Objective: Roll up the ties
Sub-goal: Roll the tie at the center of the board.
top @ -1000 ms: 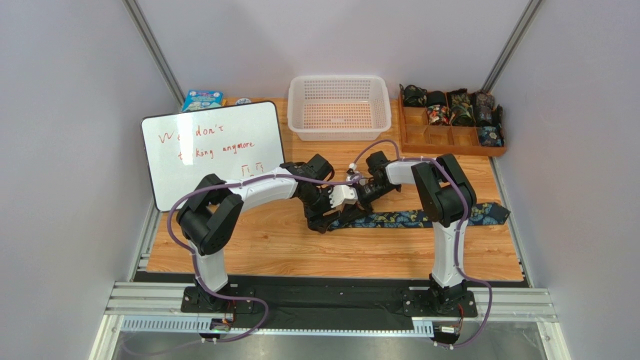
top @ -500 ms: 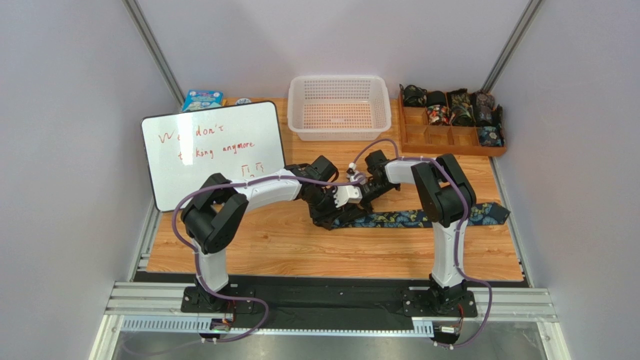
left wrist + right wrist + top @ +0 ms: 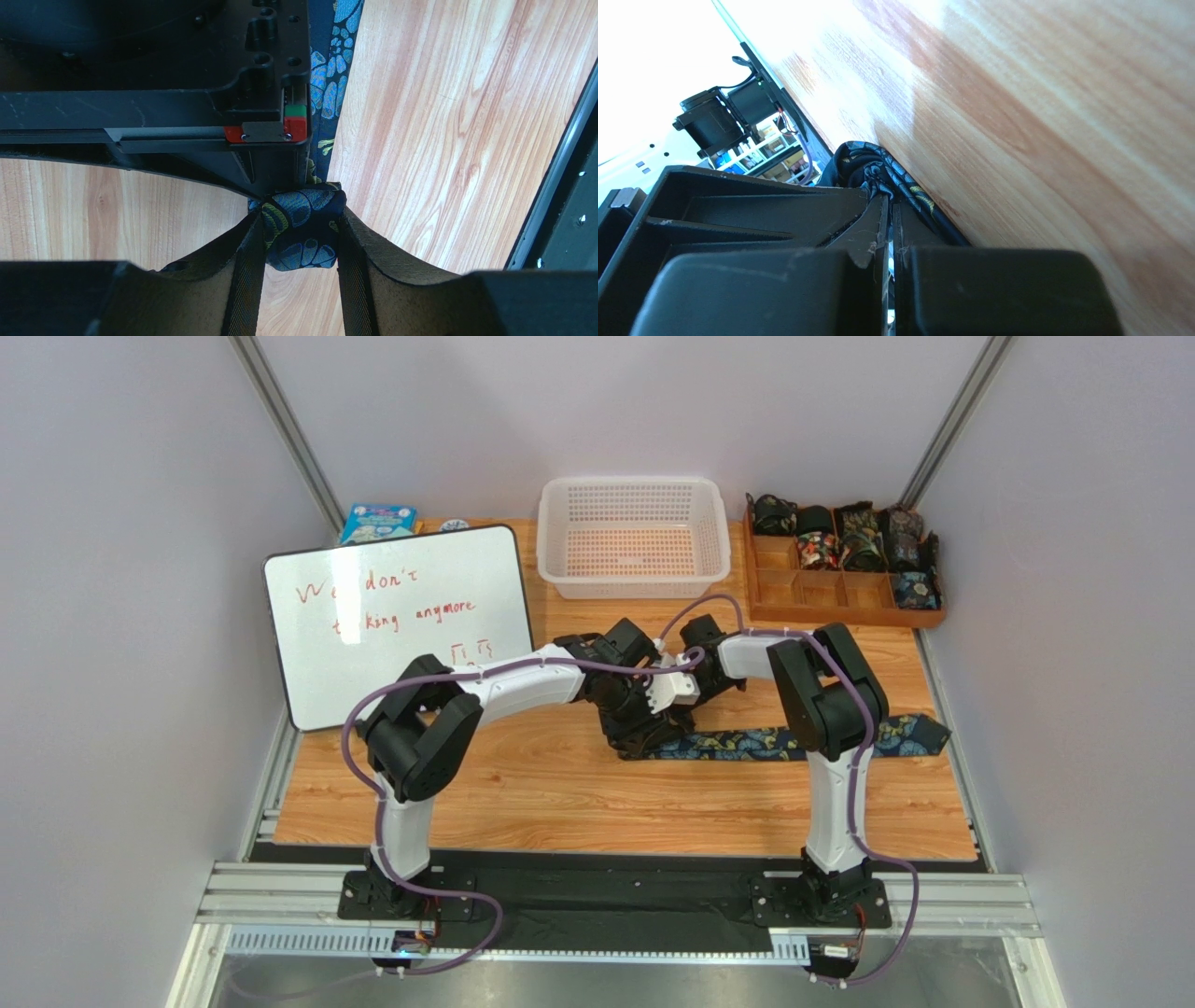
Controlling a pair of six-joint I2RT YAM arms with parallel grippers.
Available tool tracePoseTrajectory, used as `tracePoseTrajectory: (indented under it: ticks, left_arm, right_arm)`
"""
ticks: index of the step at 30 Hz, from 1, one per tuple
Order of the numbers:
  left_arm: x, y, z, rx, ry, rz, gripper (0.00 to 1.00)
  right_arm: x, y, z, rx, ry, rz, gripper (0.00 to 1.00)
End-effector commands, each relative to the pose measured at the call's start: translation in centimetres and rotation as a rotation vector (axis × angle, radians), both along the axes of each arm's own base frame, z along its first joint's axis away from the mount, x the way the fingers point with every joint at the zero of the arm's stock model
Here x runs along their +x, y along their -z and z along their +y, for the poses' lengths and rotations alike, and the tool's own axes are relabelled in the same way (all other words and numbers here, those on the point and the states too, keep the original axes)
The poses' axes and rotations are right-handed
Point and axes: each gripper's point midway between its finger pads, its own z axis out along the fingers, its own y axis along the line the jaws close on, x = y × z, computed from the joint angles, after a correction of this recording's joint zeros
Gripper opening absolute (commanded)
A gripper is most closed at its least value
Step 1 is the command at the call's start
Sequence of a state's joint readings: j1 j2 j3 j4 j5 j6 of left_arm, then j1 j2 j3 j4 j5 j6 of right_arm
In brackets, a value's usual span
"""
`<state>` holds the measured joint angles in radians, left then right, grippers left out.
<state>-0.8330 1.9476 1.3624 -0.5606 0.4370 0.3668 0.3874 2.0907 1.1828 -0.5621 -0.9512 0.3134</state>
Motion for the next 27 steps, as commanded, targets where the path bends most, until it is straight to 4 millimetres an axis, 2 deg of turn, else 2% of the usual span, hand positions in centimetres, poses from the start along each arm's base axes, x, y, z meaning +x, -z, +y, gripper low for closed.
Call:
tracePoseTrajectory:
  ticks: [1,6,7,9,10,12,15,19,21,27]
  left_arm:
    - [-0.4,1.9,-0.5,0.037,-0.003,0.019,0.45]
    - [-1.3,3.2,1.2,0.103,-0.013,0.028,0.42]
    - [-1.3,3.5,1.5,0.116,-0.015,0.026,0.41]
    - [-1.7,3.8,2.3,0.134,-0.015,0.029,0.40]
    - [-1.9,4.0,2.5,0.144,-0.011,0.026,0.39]
    - [-2.2,4.4,3.0,0.159,-0.010,0.035,0.39]
    - [-2.2,4.4,2.9,0.159,-0.002,0.034,0.39]
    - [-2.0,4.5,2.9,0.166,0.000,0.032,0.39]
    - [-2.0,4.4,2.8,0.166,0.003,0.029,0.39]
    - [-2.0,4.4,2.9,0.169,0.003,0.029,0.39]
  right_arm:
    - [0.9,1.7,-0.1,-0.074,0.045,-0.034,0.01]
    - [0.6,-1.7,0.4,0.001,0.013,-0.016,0.11]
    - [0.5,-2.3,0.4,0.018,0.001,-0.008,0.25]
    - [0.2,-3.2,0.4,0.071,-0.018,0.031,0.37]
    - [0.3,-3.5,0.4,0.082,-0.014,0.034,0.55]
    - [0.2,-3.8,0.0,0.077,-0.011,0.055,0.63]
    - [0.4,-4.4,-0.6,0.064,-0.022,0.058,0.61]
    - [1.0,-5.4,-1.9,0.076,-0.001,0.051,0.49]
    - [1.0,-5.9,-2.0,0.088,-0.001,0.053,0.45]
    - [-0.1,-6.1,-0.7,0.126,-0.032,0.079,0.42]
